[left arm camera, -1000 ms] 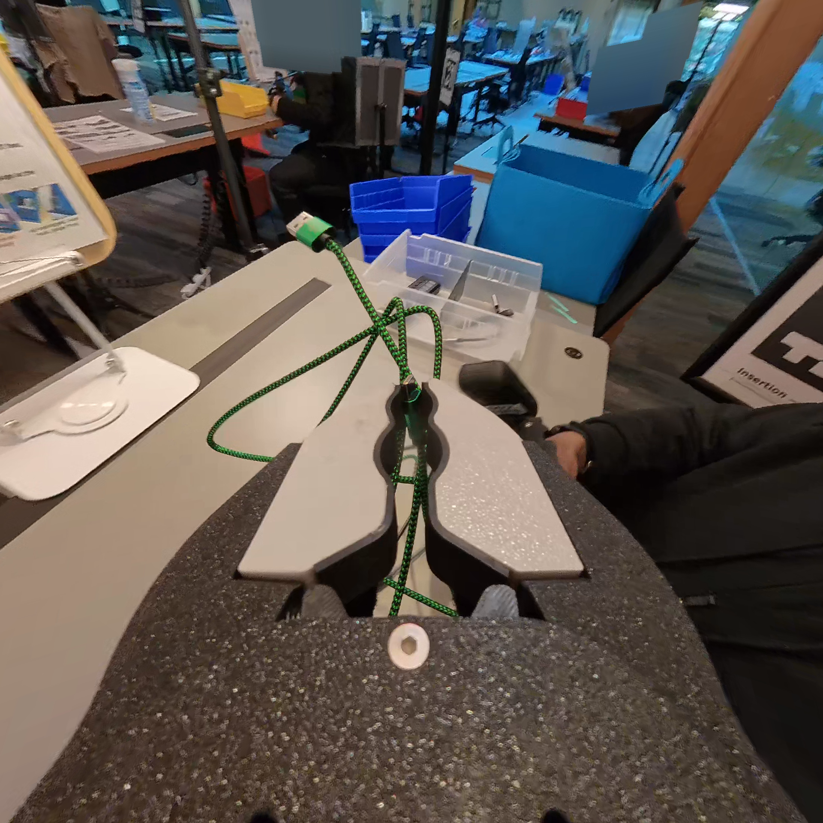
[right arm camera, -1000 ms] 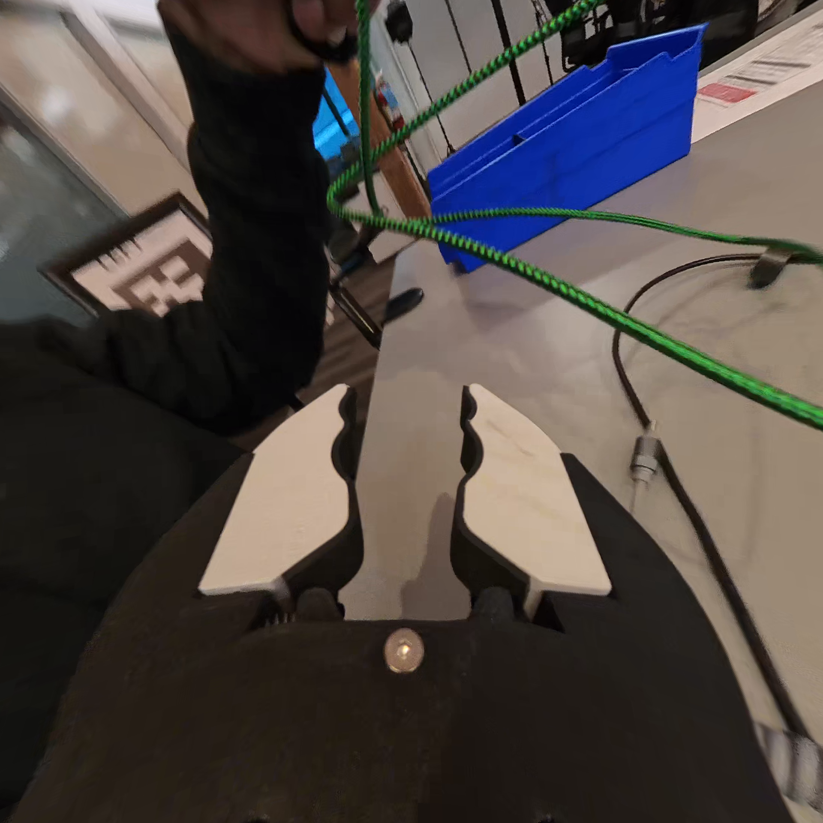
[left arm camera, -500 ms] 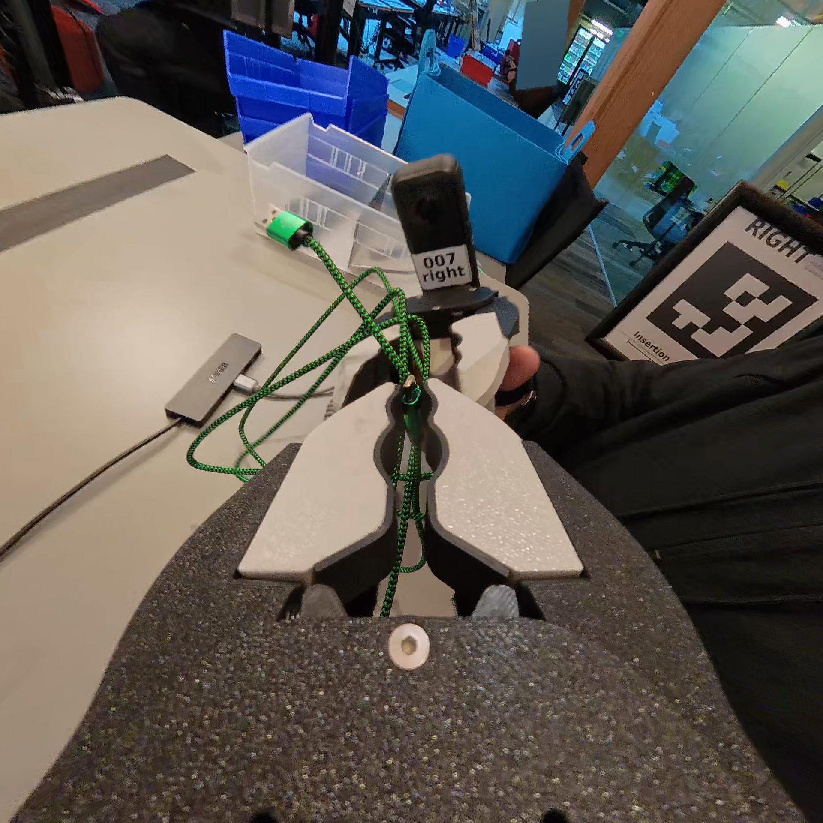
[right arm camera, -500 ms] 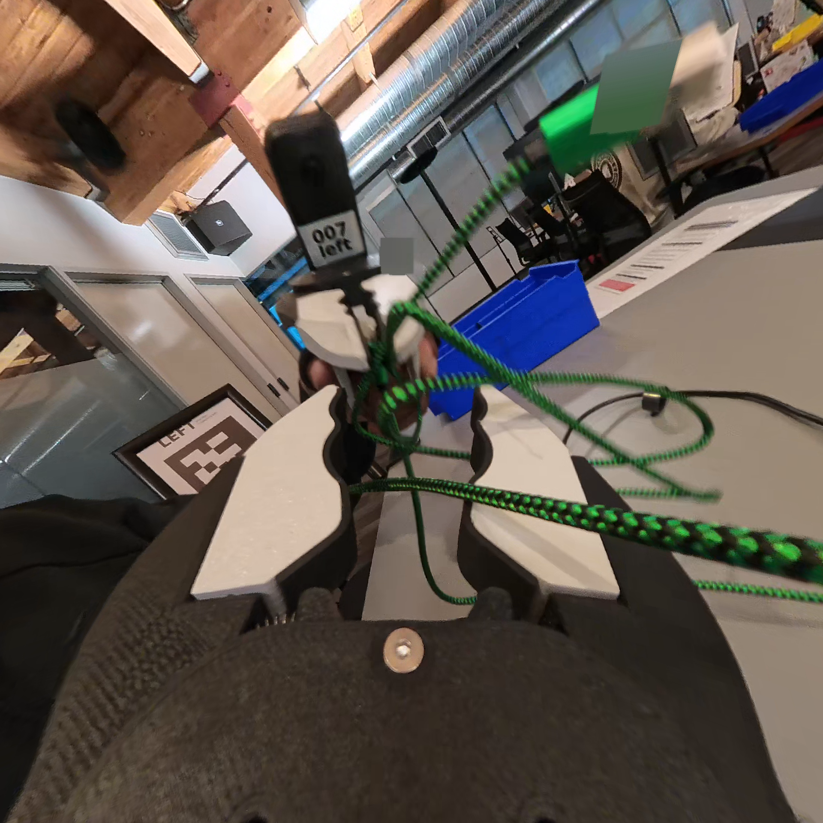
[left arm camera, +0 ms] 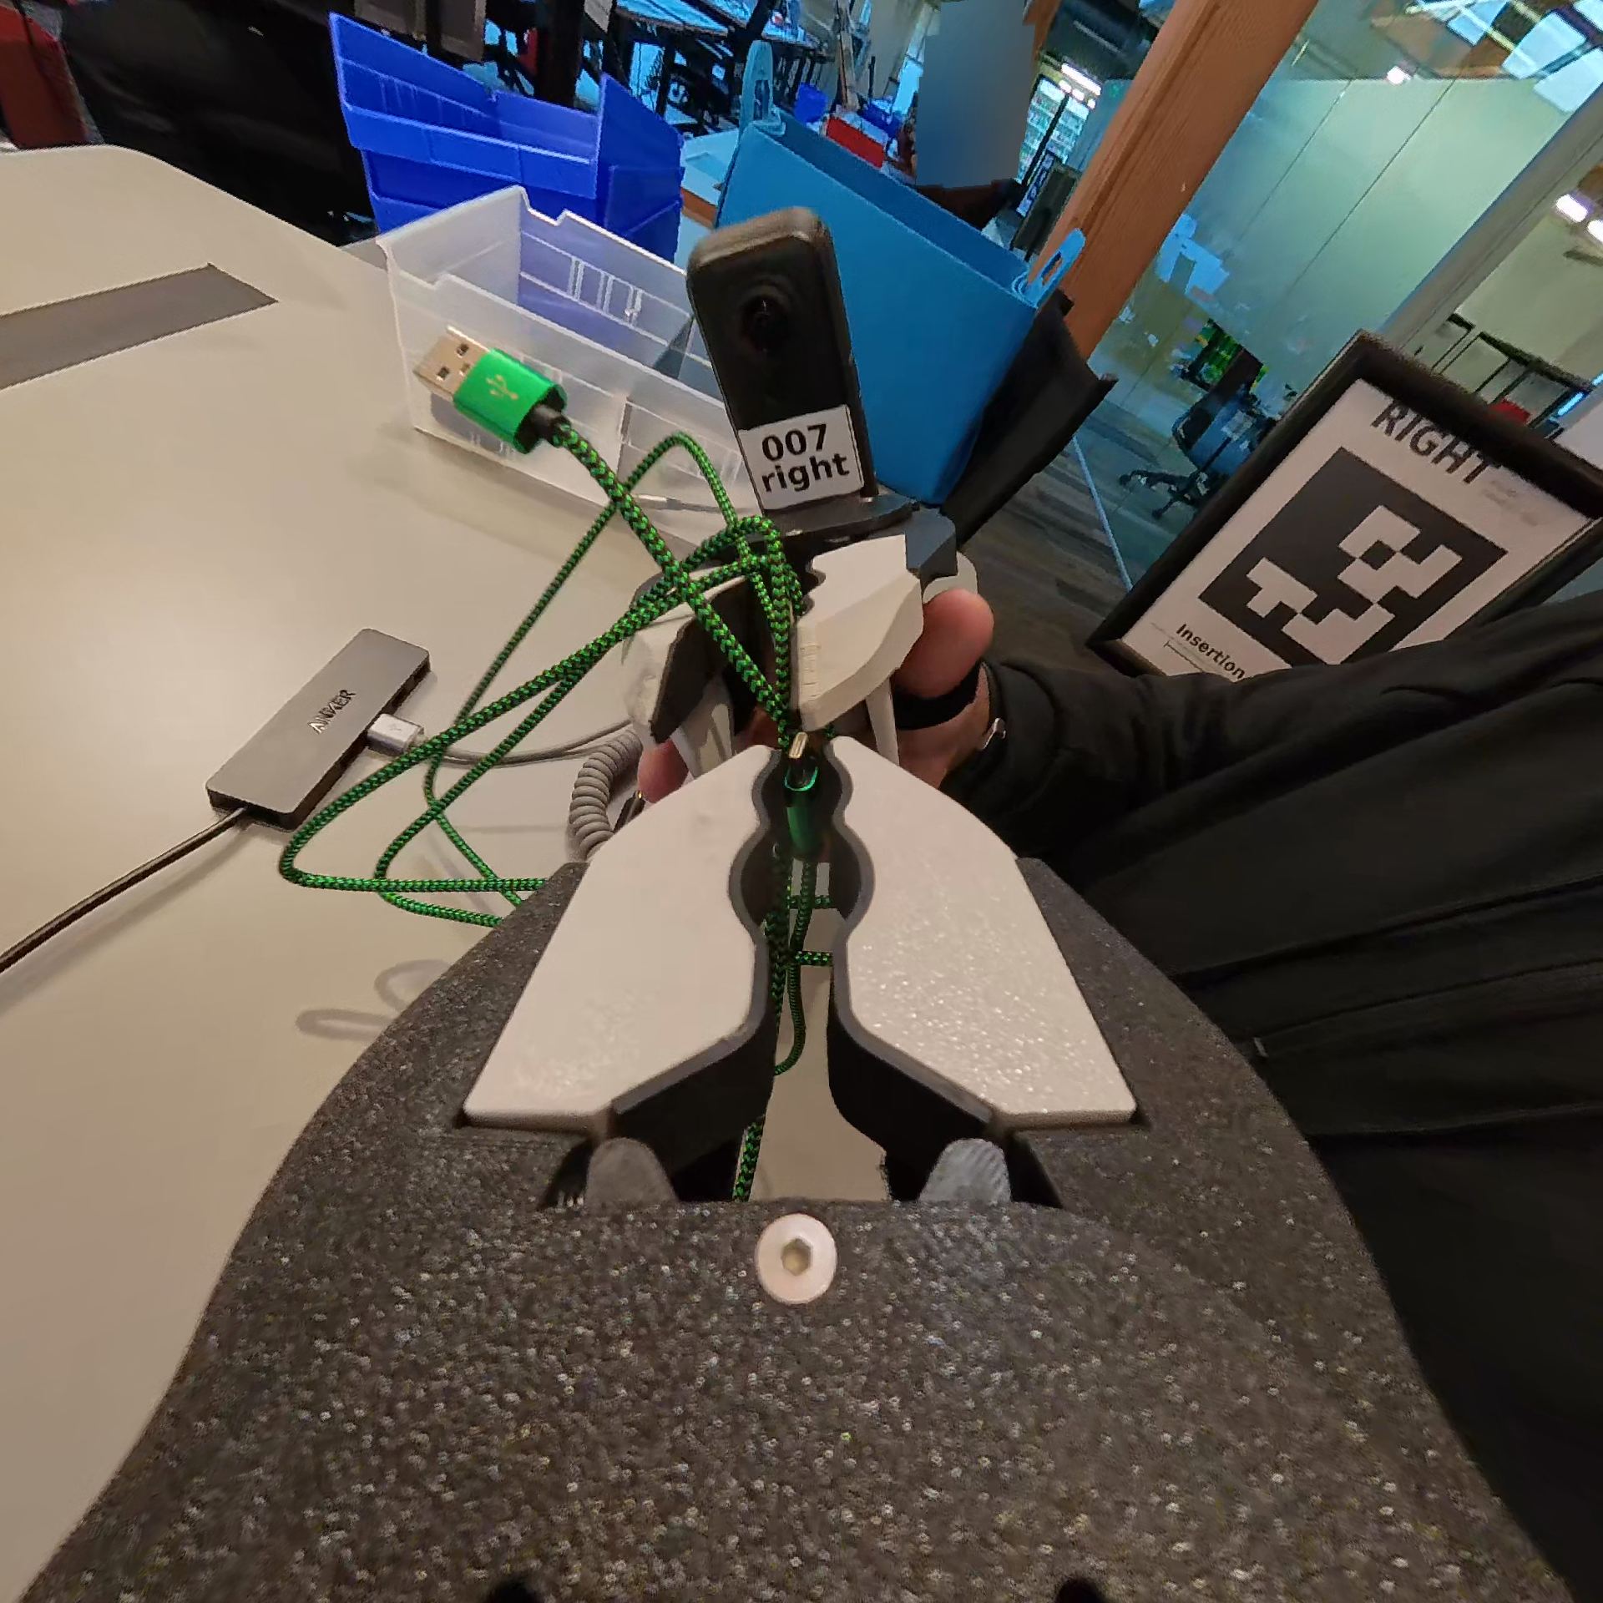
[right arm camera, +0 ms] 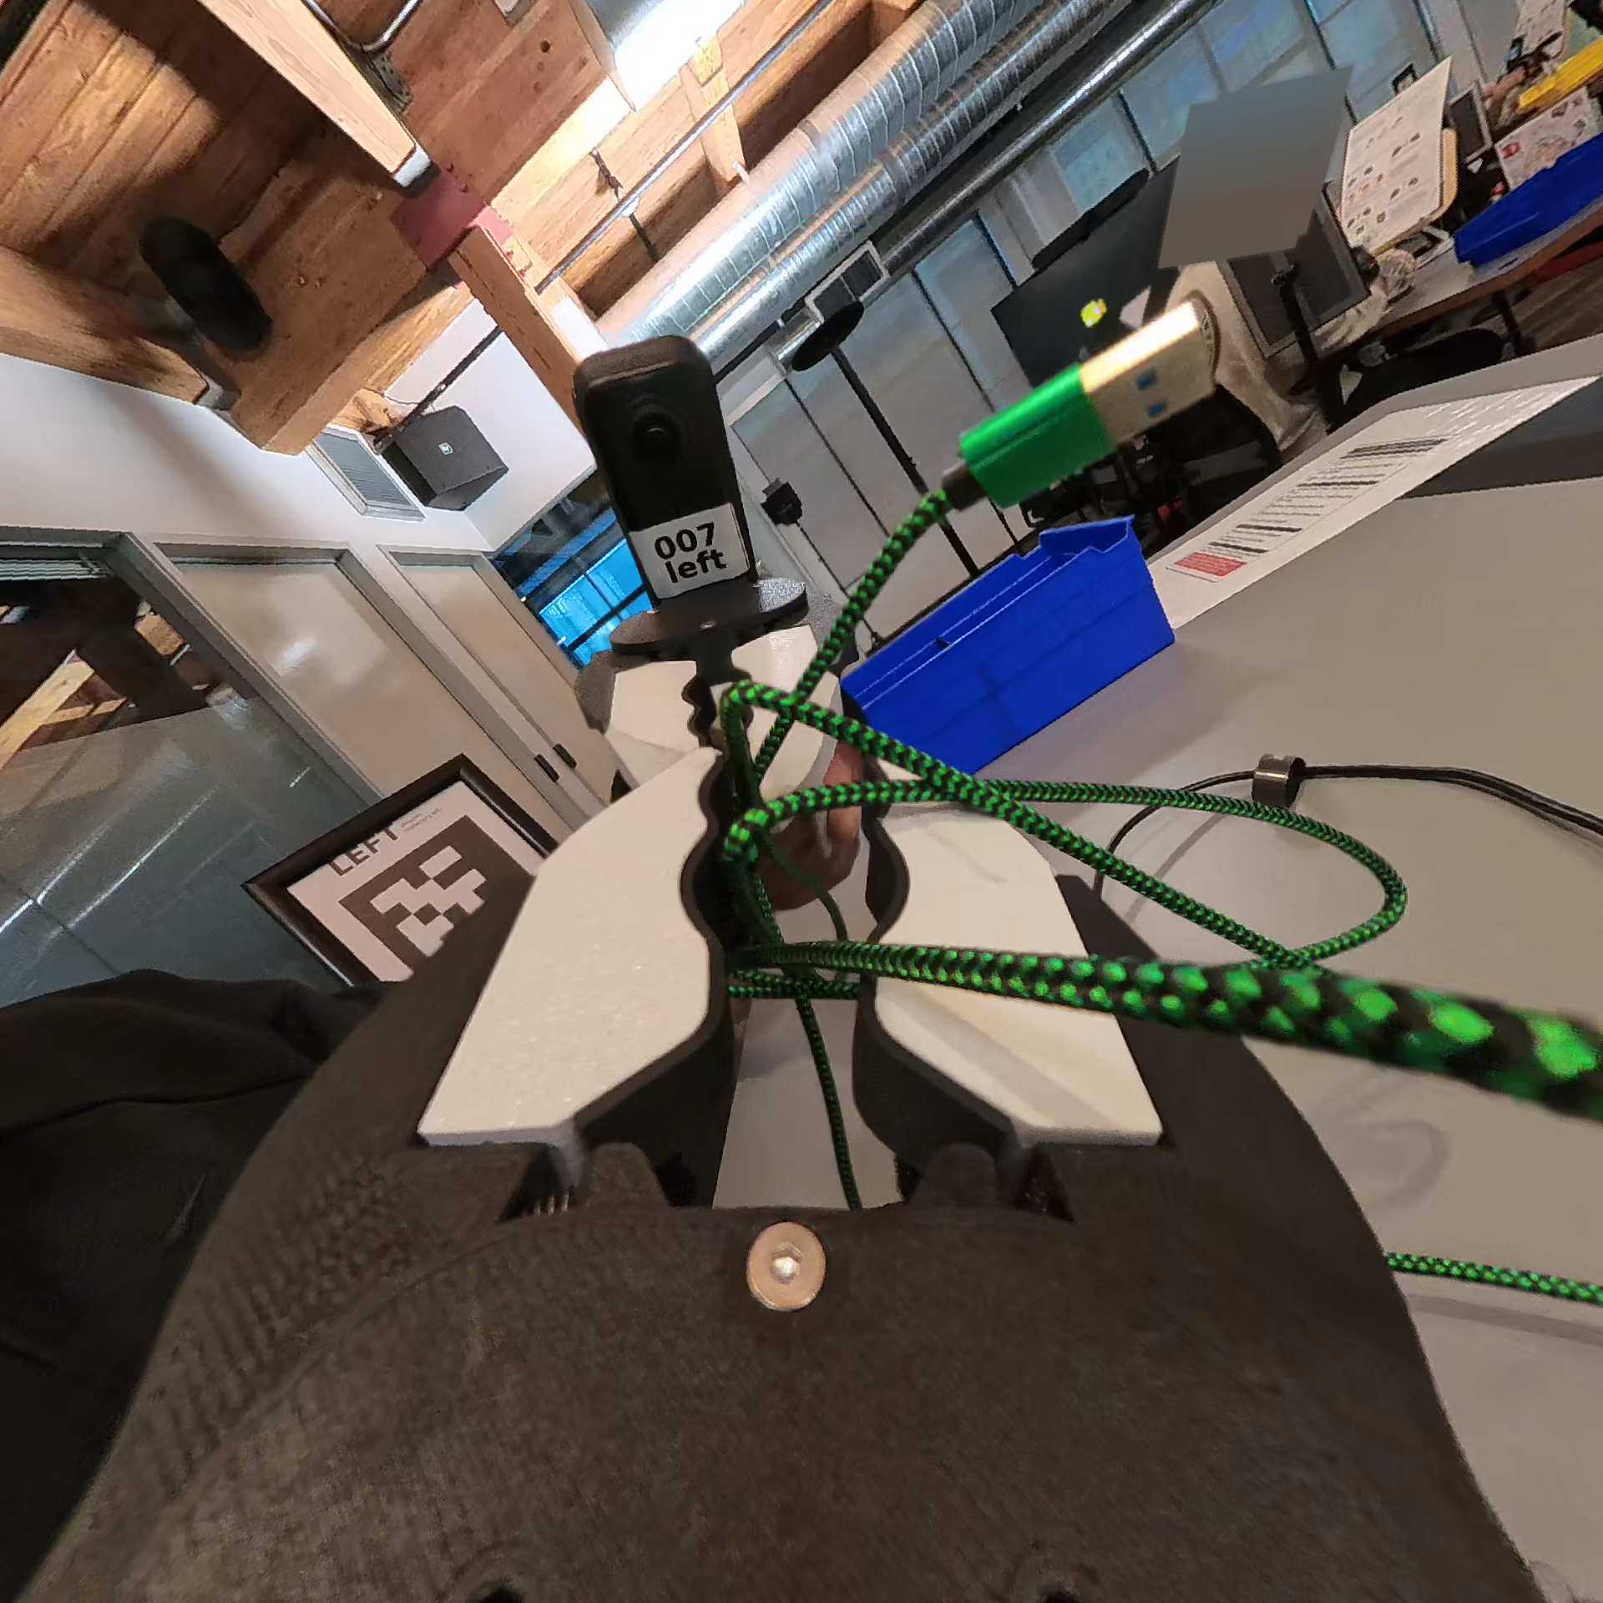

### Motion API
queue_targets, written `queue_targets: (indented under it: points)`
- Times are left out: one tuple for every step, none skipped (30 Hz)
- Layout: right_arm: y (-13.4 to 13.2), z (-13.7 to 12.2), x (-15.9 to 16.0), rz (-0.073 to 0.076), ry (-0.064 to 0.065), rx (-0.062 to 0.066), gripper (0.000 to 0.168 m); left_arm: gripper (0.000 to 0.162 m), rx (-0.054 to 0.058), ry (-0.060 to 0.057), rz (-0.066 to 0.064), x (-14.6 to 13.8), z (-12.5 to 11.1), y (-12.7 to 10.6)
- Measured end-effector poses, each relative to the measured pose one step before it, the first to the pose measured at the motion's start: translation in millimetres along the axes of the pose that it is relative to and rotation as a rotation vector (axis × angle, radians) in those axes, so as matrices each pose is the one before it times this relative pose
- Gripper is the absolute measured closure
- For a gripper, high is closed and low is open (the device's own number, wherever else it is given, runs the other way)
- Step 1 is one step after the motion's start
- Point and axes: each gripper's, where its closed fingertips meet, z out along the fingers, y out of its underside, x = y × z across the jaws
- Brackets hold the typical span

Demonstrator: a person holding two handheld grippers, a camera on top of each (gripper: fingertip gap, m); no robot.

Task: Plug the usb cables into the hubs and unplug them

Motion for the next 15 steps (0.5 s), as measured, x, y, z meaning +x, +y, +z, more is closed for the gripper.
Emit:
queue_targets:
  points:
    - [1.2,0.56,-0.33,-0.0019,0.0009,-0.0117,0.143,0.156,-0.0104,-0.001,0.0053,0.25,2.13,2.39]
    - [1.08,0.29,-0.97,-0.0039,-0.0007,-0.012,0.148,0.156,-0.0074,-0.0074,0.0043,-0.82,1.73,2.02]
    - [1.33,0.16,-1.07,-0.0091,0.0002,-0.0154,0.158,0.156,-0.0036,-0.0139,0.002,-2.1,0.97,1.59]
    - [1.12,-0.18,1.07,-0.0116,0.0184,-0.0153,0.162,0.156,-0.0007,-0.0097,0.0017,-1.68,0.4,1.29]
    - [0.94,-0.3,2.52,-0.0136,0.0273,-0.0179,0.163,0.156,-0.0041,-0.0175,0.0018,-2.58,0.42,1.79]
    - [1.13,-0.43,1.81,-0.0119,0.0217,-0.0203,0.165,0.155,-0.0024,-0.0252,0.0024,-3.42,0.26,1.63]
    - [0.85,-0.4,1.91,-0.0106,0.0211,-0.0207,0.166,0.155,0.004,-0.0214,0.0017,-2.69,0.27,0.68]
    - [0.47,-0.71,2.21,-0.0117,0.0234,-0.0198,0.166,0.155,0.0139,-0.0079,-0.0025,-0.93,-0.18,-0.63]
    - [1.4,-0.85,3.18,-0.0108,0.0278,-0.0294,0.166,0.154,0.0181,0.0012,-0.0072,0.26,-0.56,-1.31]
    - [1.1,-0.89,2.5,-0.009,0.0205,-0.0303,0.167,0.153,0.0169,-0.0032,-0.0058,-0.49,-0.87,-1.14]
    - [0.66,-0.97,1.56,-0.0069,0.0143,-0.0272,0.167,0.152,0.0133,-0.0104,-0.0008,-1.58,-0.91,-0.48]
    - [0.79,-0.8,0.99,-0.0059,0.0104,-0.0316,0.167,0.151,0.0115,-0.0135,-0.0002,-2.47,-0.77,-0.18]
    - [0.3,-0.9,0.44,-0.0103,0.0089,-0.0303,0.167,0.148,0.0104,-0.0119,-0.0037,-2.67,-0.41,0.24]
    - [-0.18,-1.14,0.56,-0.0138,0.0133,-0.028,0.167,0.146,0.0081,-0.0066,-0.0059,-2.28,-0.17,0.58]
    - [-0.42,-1.47,0.65,-0.0166,0.016,-0.0286,0.167,0.143,0.0082,-0.005,-0.0074,-2.24,-0.06,0.63]
